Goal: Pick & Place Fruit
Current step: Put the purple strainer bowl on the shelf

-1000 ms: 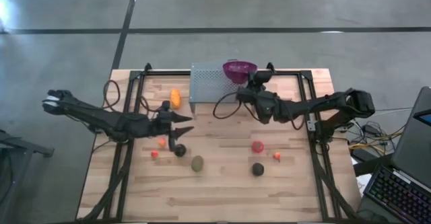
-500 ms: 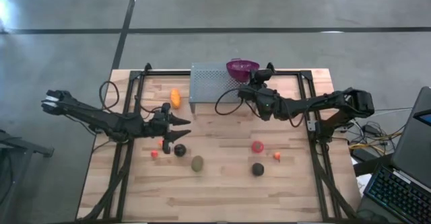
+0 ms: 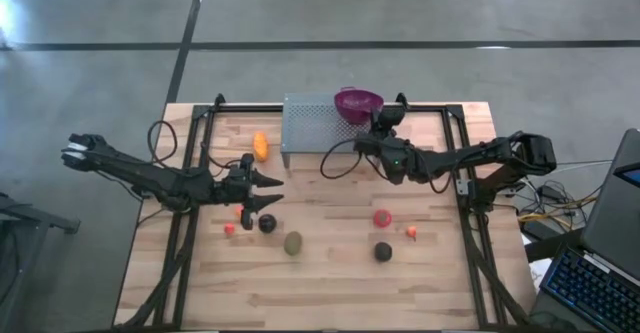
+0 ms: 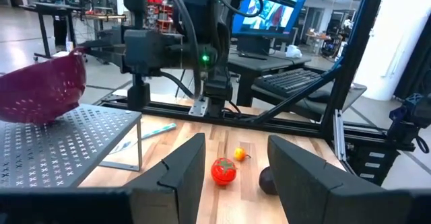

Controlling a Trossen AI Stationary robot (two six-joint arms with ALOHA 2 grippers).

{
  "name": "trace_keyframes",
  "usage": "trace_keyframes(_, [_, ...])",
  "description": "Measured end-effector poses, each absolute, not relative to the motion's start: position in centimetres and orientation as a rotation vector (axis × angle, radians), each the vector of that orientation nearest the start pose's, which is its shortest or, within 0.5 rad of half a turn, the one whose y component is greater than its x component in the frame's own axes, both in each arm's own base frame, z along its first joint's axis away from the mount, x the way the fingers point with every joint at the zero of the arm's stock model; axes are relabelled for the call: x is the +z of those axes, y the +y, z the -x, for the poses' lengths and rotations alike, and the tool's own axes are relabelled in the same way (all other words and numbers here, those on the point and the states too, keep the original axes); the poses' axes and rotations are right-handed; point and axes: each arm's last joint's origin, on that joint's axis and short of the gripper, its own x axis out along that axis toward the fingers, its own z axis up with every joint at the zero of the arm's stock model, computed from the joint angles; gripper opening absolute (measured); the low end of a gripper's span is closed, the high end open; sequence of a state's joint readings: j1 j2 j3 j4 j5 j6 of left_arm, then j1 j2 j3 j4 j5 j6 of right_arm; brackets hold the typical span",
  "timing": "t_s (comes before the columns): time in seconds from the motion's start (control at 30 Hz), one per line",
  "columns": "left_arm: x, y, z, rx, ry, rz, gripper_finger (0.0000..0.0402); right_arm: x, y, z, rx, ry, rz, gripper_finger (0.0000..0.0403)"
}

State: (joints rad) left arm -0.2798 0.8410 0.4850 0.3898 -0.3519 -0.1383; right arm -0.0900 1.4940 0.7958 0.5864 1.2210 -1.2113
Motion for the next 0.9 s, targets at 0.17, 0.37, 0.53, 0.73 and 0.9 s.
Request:
trace_keyframes(0.17, [27.4,-4.3,-18.5,0.070,-0.037,0.148,0.0168,24.3,-4.8,-29.9,-1.060,0.893,1.106,0.0009])
trace_keyframes(0.37, [27.4,-4.3,-18.5,0.070,-0.036,0.148,0.0168,23.9,-3.8,-30.0,-1.020,0.902,1.130,0.0009])
trace_keyframes(0.53, [27.4,-4.3,-18.5,0.070,-0.036,0.148,0.0168,23.9,-2.9,-30.1,-1.001,0.881,1.134,0.0010])
trace_keyframes(0.73, [27.4,-4.3,-18.5,0.070,-0.036,0.147,0.0168,23.3,-2.6,-29.9,-0.981,0.916,1.138,0.0011])
trace_keyframes(0.9, [27.4,-4.3,-18.5,0.070,-0.036,0.148,0.0168,22.5,-2.6,-29.6,-0.959,0.963,1.142,0.0019])
